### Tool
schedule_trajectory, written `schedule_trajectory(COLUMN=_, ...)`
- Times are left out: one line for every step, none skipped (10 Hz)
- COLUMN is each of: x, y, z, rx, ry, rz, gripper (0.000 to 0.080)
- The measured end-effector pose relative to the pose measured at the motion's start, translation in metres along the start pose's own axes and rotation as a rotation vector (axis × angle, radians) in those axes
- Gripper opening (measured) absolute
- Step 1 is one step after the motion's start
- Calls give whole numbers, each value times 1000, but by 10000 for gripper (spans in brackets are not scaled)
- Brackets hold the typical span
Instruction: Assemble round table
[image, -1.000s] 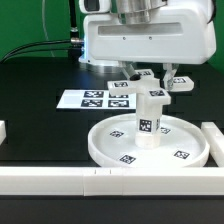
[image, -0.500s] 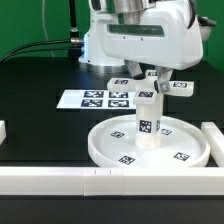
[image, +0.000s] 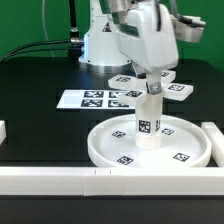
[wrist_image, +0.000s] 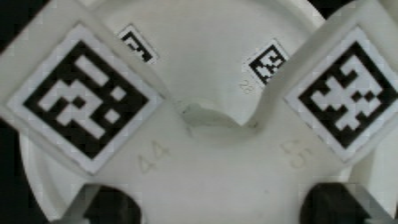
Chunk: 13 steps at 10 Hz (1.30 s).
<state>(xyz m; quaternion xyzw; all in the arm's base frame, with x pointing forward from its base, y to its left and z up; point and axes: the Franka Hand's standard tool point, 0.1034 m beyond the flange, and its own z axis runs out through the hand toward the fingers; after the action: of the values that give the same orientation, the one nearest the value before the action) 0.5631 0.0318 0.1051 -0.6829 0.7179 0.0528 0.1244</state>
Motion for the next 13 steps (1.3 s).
schedule_trajectory(x=-1, y=-2, z=1, rx=15, ry=0, rz=51, gripper=446)
schedule_trajectory(x=-1, y=-1, z=1, rx=19, ry=-2, rz=108, gripper=446)
schedule_trajectory(x=-1, y=-2, z=1, rx=21, ry=-3, rz=144, gripper=446)
schedule_trajectory(x=-2, y=-1, z=1, rx=20, ry=-4, rz=138, gripper=446)
schedule_trajectory(x=-8, y=0, z=0, rx=-4, ry=-4, rz=110, gripper=513)
schedule_trajectory(x=-19, y=-1, z=-5, rx=-29, ry=-4, rz=61, gripper=617)
schedule_trajectory(x=-24, y=-3, z=-9, rx=-29, ry=-10, rz=38, gripper=617)
schedule_trajectory(x=-29, y=-3, z=-15, rx=-39, ry=-20, rz=30, gripper=643)
schedule_trajectory(x=-31, y=-5, z=-21, rx=-35, ry=-27, rz=21, gripper=649)
schedule_trajectory(x=-30, y=-4, z=-19, rx=-35, ry=-27, rz=-9, gripper=649)
schedule_trajectory(x=-31, y=-4, z=-19, rx=-36, ry=-27, rz=-10, gripper=649)
schedule_trajectory(x=-32, y=-3, z=-17, rx=-44, ry=-7, rz=-159, gripper=649)
schedule_trajectory(x=-38, y=-3, z=-14, rx=-64, ry=34, rz=-354, gripper=649)
